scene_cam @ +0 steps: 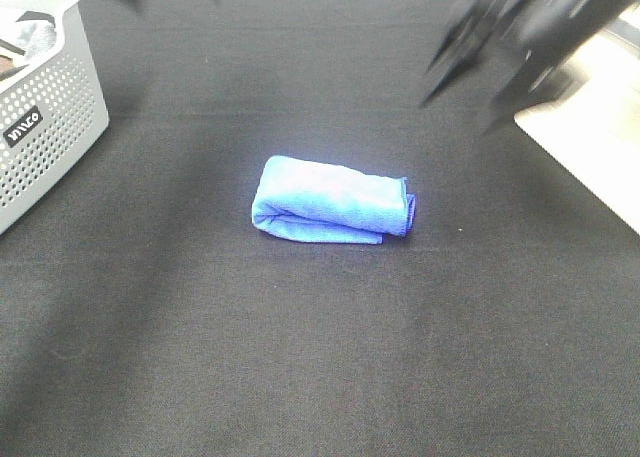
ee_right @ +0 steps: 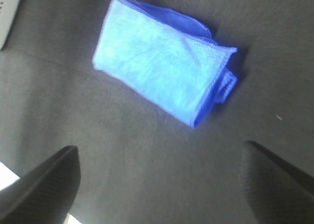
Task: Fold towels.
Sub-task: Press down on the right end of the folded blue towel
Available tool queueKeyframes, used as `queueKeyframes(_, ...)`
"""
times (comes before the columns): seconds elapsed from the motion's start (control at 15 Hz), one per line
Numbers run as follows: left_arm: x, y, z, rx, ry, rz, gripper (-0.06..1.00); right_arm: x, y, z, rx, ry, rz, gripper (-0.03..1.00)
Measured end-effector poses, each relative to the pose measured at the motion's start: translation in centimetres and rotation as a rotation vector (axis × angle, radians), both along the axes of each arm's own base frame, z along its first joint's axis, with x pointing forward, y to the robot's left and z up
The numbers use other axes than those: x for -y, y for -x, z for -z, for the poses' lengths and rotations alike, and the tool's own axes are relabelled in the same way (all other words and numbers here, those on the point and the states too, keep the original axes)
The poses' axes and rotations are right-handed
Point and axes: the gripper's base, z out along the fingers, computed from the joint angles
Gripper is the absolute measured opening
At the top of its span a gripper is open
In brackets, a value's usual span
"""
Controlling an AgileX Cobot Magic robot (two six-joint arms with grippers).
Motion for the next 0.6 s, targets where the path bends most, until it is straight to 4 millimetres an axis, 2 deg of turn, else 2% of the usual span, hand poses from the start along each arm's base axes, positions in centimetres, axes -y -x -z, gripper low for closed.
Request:
queueKeyframes(0.07, -0.4, 1.0, -1.9, 0.046, 0.001, 0.005, 0.79, 0.3, 1.1, -1.8, 0.028, 0.018, 0.004, 0.82)
queueKeyframes(0.13, -1.0, 2.8, -4.9, 0.121, -0.005, 0.002, 0.79, 0.6, 2.5, -3.8, 0.063, 0.042, 0.008, 0.82)
queueKeyframes(0.2, -1.3, 3.5, -5.9, 0.148, -0.01, -0.001, 0.79, 1.0, 3.9, -5.6, 0.093, 0.067, 0.009, 0.82)
queueKeyframes(0.33, -3.0, 7.2, -9.4, 0.232, -0.057, -0.022, 0.79, 1.8, 7.4, -9.4, 0.178, 0.113, 0.019, 0.82)
queueKeyframes(0.4, -3.4, 8.2, -9.7, 0.235, -0.071, -0.027, 0.79, 2.0, 8.1, -10.1, 0.204, 0.121, 0.024, 0.82)
queueKeyframes(0.47, -4.2, 10.2, -10.1, 0.235, -0.097, -0.035, 0.79, 2.2, 9.5, -11.6, 0.251, 0.128, 0.037, 0.82)
queueKeyframes(0.53, -5.2, 13.1, -9.1, 0.188, -0.132, -0.038, 0.79, 2.6, 11.2, -13.0, 0.308, 0.137, 0.046, 0.82)
queueKeyframes(0.6, -5.9, 15.2, -8.4, 0.161, -0.15, -0.038, 0.79, 2.9, 14.0, -14.6, 0.376, 0.14, 0.054, 0.82)
